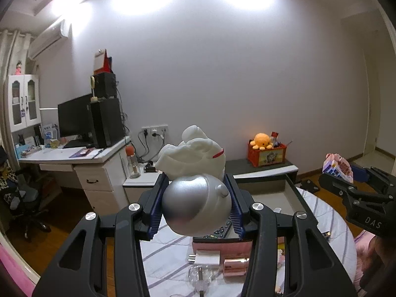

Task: Organize rigid objects
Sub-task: 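Carry the silver ball and pink block figure into the pink box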

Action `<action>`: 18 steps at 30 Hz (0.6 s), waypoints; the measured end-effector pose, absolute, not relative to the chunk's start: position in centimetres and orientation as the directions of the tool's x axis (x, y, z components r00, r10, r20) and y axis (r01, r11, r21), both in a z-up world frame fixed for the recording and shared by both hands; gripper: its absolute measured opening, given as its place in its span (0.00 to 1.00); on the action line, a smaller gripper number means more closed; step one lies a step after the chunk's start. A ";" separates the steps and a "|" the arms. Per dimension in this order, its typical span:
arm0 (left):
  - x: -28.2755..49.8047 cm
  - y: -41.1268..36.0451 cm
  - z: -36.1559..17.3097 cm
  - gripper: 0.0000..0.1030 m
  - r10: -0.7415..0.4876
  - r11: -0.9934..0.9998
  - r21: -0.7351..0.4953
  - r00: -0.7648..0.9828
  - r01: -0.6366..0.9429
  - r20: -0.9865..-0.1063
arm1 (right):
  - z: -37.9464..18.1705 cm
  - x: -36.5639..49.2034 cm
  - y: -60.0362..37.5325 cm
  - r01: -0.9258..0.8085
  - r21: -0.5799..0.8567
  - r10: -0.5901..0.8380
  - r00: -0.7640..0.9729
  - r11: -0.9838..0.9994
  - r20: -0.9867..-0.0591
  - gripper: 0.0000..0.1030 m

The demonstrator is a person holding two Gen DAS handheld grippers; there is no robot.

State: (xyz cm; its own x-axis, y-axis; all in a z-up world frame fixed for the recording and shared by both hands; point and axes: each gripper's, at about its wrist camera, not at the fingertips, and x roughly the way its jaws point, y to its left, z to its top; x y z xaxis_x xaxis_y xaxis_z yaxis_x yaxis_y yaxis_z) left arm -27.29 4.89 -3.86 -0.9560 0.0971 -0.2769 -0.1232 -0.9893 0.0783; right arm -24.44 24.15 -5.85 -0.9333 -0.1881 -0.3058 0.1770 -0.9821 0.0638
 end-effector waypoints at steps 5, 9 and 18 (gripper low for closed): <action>-30.8 6.4 -5.9 0.45 0.109 -0.988 0.065 -0.934 -0.139 -0.341 | -7.9 -28.2 25.5 0.154 0.068 -0.169 -0.912 -0.986 -0.373 0.61; -34.2 8.4 -8.8 0.45 0.151 -0.980 0.053 -0.893 -0.191 -0.425 | -10.3 -31.2 26.5 0.124 0.065 -0.140 -0.884 -0.990 -0.447 0.61; -39.7 11.9 -14.6 0.45 0.185 -0.966 0.043 -0.802 -0.253 -0.569 | -16.3 -36.0 27.8 0.085 0.039 -0.092 -0.789 -0.996 -0.607 0.61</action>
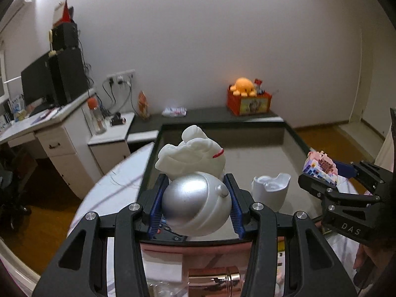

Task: Organize rigid objects
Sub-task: 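Carry the silver ball and pink block figure into the pink box, then open both tools to release the items and lift away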

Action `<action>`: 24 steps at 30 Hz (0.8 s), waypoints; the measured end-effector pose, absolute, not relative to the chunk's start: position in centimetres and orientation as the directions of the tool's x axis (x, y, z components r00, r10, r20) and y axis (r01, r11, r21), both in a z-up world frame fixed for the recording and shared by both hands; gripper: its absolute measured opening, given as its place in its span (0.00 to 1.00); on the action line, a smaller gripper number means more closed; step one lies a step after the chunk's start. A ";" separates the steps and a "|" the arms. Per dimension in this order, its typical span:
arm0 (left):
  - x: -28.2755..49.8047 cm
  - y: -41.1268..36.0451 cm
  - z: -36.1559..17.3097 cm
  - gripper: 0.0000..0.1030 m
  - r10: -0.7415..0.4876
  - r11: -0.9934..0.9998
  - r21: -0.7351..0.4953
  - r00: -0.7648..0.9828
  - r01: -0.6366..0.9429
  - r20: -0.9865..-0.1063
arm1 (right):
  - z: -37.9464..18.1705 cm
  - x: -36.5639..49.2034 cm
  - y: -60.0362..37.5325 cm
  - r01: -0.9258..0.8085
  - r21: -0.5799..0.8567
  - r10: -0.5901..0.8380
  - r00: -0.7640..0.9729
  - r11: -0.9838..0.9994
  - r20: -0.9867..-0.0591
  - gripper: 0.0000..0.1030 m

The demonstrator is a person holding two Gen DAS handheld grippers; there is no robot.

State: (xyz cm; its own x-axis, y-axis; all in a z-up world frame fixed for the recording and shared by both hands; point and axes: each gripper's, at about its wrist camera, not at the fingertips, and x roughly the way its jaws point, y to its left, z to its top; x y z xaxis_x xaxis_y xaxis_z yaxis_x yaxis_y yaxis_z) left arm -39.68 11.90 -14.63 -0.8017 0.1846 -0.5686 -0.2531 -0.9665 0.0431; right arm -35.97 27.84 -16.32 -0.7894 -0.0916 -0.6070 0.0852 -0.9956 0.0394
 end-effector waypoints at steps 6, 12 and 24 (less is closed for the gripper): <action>-41.1 13.0 -17.2 0.45 0.176 -0.961 0.055 -0.755 -0.270 -0.632 | -17.9 -36.6 27.5 0.080 0.004 -0.064 -0.766 -0.997 -0.640 0.61; -41.0 13.5 -18.5 0.47 0.160 -0.961 0.063 -0.732 -0.268 -0.662 | -18.3 -36.7 26.4 0.096 -0.046 -0.042 -0.753 -0.994 -0.657 0.62; -37.1 10.4 -14.2 0.84 0.131 -0.972 0.085 -0.805 -0.220 -0.578 | -15.9 -34.3 26.8 0.084 0.002 -0.067 -0.774 -0.996 -0.629 0.79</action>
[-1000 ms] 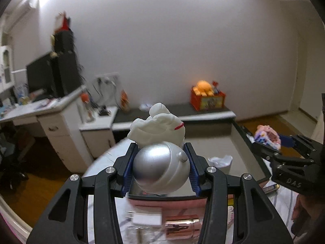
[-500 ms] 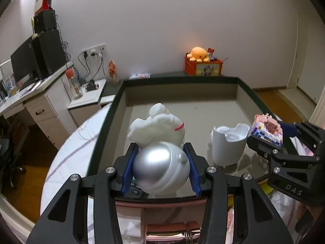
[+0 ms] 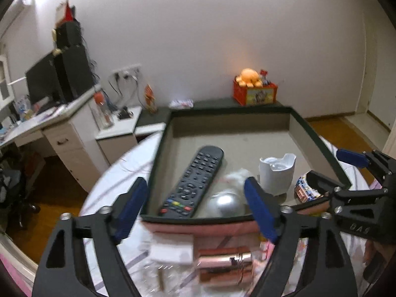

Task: Organize rigid objects
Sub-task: 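Open both tools to release the items and lift away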

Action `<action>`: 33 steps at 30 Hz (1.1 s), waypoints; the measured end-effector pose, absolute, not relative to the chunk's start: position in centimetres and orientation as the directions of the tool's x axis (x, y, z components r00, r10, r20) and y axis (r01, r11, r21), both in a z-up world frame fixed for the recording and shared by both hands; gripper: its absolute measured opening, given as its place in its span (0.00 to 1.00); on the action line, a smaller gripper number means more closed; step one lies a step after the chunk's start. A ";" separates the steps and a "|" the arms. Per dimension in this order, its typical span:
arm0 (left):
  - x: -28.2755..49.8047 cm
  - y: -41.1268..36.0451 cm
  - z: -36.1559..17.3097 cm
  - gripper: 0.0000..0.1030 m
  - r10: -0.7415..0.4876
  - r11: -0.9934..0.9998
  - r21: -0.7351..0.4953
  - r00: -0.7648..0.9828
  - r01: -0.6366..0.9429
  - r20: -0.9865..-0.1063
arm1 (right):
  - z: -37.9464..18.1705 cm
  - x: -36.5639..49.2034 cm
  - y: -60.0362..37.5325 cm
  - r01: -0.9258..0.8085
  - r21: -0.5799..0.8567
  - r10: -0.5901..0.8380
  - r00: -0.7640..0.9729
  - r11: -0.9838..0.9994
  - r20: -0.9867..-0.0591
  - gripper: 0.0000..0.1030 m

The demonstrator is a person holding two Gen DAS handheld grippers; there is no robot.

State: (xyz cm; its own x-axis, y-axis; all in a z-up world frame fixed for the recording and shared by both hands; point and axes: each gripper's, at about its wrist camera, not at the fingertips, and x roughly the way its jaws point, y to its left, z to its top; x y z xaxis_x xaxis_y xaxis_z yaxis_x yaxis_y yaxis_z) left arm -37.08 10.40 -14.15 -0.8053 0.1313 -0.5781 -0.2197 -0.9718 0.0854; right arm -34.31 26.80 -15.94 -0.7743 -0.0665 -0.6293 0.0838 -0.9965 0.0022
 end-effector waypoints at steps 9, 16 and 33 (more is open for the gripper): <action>-28.3 5.6 -7.7 0.99 0.100 -0.990 0.053 -0.909 -0.133 -0.404 | -8.7 -26.1 26.5 0.054 -0.035 -0.032 -0.891 -0.998 -0.453 0.86; -20.8 2.3 -4.4 1.00 0.052 -0.995 0.070 -0.958 -0.075 -0.283 | -4.9 -19.5 24.9 0.065 -0.052 -0.044 -0.941 -0.997 -0.335 1.00; -12.0 0.4 -2.0 1.00 0.061 -0.994 0.085 -0.986 -0.075 -0.156 | -2.4 -9.7 21.6 0.020 -0.060 -0.011 -0.989 -0.998 -0.147 1.00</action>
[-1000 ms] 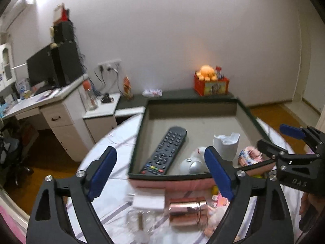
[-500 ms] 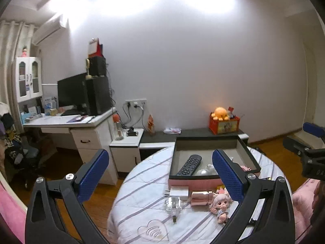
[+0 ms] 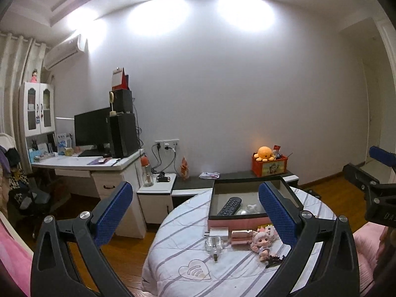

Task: Organize rigid objects
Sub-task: 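Open both tools to release the items and lift away, then lower the left tool onto the glass bottle and close on it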

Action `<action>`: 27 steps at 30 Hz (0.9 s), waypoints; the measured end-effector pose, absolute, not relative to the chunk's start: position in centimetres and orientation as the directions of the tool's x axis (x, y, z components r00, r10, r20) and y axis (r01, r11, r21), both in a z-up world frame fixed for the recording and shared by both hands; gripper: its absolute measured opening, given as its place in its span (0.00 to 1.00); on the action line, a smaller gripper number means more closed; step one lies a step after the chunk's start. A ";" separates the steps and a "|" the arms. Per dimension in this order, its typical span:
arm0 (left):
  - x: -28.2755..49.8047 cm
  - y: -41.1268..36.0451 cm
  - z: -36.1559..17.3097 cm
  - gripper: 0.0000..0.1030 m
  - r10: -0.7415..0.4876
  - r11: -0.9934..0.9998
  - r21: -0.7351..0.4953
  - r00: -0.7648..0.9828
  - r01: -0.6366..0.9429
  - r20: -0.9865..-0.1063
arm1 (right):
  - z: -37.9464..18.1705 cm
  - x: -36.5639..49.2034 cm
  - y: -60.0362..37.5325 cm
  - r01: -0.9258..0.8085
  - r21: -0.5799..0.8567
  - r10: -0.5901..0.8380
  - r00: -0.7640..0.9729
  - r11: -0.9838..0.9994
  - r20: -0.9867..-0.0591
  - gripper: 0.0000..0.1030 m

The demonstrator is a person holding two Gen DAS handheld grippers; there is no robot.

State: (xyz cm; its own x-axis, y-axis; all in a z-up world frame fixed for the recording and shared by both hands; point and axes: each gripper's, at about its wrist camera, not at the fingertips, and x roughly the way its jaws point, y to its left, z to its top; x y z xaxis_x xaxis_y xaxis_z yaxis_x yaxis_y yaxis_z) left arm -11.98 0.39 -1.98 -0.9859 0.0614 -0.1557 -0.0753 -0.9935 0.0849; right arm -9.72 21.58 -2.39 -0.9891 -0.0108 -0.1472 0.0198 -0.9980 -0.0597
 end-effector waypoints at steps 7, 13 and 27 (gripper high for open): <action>-10.8 -0.7 -2.0 1.00 0.059 -0.995 0.075 -0.988 -0.070 -0.146 | -2.2 -8.8 21.6 0.012 -0.051 -0.004 -0.988 -0.999 -0.157 1.00; -10.8 -1.4 -2.2 1.00 0.056 -0.995 0.068 -0.987 -0.067 -0.149 | -1.9 -8.3 21.5 -0.003 -0.050 0.011 -0.989 -0.999 -0.148 1.00; -16.3 -0.2 -7.4 1.00 0.106 -0.989 0.062 -0.935 -0.135 -0.339 | -6.7 -12.6 23.6 -0.022 -0.026 0.029 -0.950 -0.999 -0.310 1.00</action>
